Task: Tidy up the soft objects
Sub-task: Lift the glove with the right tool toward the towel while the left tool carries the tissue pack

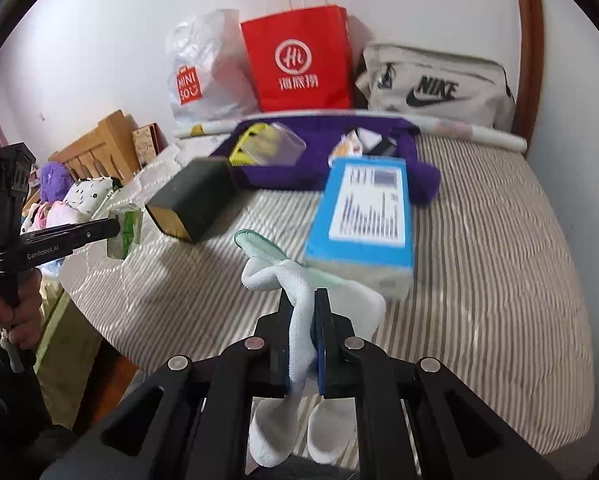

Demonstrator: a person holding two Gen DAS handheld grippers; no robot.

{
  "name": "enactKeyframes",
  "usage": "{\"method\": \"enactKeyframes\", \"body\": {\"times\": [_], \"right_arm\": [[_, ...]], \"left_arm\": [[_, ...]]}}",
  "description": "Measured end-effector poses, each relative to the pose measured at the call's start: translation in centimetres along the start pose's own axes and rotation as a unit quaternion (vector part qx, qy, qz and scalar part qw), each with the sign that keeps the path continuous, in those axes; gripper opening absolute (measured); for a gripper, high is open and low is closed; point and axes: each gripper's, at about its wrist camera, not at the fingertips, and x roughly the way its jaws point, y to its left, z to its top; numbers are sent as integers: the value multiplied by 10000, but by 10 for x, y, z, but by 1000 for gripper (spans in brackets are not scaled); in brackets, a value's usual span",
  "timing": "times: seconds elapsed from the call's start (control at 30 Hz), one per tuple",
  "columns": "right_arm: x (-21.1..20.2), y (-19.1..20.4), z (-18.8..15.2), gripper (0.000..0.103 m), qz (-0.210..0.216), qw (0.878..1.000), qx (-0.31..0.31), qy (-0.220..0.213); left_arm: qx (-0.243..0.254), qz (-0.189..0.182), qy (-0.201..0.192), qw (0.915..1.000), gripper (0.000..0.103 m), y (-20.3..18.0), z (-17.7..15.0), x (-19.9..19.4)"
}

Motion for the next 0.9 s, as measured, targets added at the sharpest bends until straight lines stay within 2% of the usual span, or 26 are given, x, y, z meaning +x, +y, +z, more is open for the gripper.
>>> {"method": "enactKeyframes", "body": {"times": [0.5, 0.77, 0.9], "right_arm": [[22, -10, 91, 9, 124, 9993, -190, -297], [40, -19, 139, 9, 118, 9985, -192, -506], [53, -24, 158, 9, -28, 9983, -195, -547]], "left_arm": [[-70, 161, -158, 9997, 11, 8, 71, 15], [-20, 211, -163, 9996, 11, 7, 110, 38], [8, 250, -120, 9996, 11, 5, 125, 52]]}}
